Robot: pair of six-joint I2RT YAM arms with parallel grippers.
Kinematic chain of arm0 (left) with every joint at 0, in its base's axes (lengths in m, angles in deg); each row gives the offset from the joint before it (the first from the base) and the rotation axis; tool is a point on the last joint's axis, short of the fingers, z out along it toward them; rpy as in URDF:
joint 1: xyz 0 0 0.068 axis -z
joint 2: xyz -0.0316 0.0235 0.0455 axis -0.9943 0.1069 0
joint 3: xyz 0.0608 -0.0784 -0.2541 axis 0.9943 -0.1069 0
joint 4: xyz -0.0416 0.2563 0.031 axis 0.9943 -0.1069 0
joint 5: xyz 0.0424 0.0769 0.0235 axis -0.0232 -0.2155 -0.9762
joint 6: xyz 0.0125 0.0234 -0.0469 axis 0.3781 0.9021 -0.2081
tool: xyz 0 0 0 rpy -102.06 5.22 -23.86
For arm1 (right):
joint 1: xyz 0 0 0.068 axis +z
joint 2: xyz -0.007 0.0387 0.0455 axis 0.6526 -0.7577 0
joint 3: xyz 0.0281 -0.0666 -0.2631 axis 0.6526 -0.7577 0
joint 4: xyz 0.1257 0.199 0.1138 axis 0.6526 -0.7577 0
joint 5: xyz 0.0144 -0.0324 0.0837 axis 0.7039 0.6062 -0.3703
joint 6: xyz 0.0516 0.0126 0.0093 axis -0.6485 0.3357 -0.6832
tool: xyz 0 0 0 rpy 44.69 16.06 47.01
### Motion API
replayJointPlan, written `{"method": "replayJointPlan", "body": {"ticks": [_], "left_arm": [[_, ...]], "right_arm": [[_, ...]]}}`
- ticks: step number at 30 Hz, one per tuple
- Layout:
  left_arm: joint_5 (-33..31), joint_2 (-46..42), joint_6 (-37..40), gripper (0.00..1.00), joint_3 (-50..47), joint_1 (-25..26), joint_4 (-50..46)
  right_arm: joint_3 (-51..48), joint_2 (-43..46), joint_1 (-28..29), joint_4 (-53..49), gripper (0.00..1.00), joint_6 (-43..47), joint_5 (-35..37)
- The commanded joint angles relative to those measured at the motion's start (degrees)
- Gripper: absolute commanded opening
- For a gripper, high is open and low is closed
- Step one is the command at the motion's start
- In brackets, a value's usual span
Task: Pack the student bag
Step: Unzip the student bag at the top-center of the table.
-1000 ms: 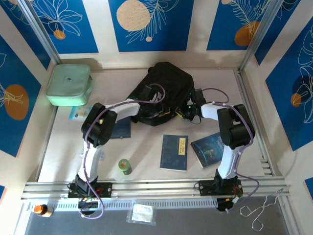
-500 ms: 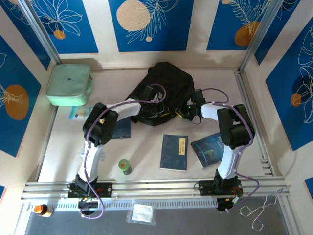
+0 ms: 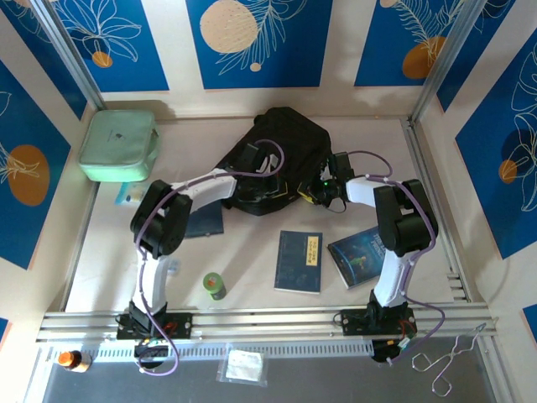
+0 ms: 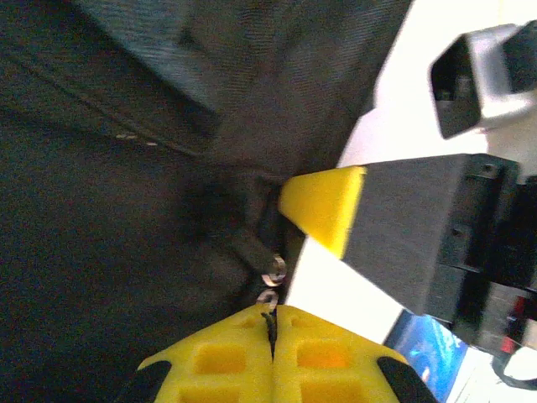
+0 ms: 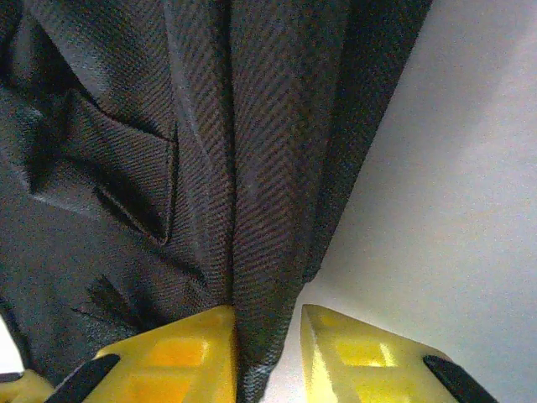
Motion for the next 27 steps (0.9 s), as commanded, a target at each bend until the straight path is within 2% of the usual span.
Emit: {"method": "replayJointPlan", "body": {"ticks": [1, 3, 11, 13, 17, 27], "left_arm": [[0.0, -3.7, 1.6, 0.0, -1.5, 0.7, 1.1], [-0.2, -4.3, 1.8, 0.0, -2.1, 0.8, 1.4], [-1.5, -5.0, 6.2, 0.0, -1.9, 1.2, -3.2], [-5.7, -5.7, 8.8, 0.0, -1.0, 1.2, -8.0], [-14.1, -6.5, 14.2, 0.0, 1.2, 1.4, -19.0], [-21.6, -14.5, 24.9, 0.0, -3.4, 1.3, -28.1]], "right_arm": [[-0.6, 3.3, -0.2, 1.6, 0.28, 0.1, -3.9], [-0.7, 4.0, -0.3, 2.1, 0.28, -0.8, -4.0], [-0.4, 4.2, -1.6, 0.3, 0.12, -3.5, -1.0], [0.2, 3.7, -2.1, -1.0, 0.08, -4.2, 0.5], [0.6, 2.6, -2.1, -2.7, 0.07, -5.8, 3.2], [2.6, 1.6, -1.8, -4.5, 0.06, -6.1, 8.0]]}}
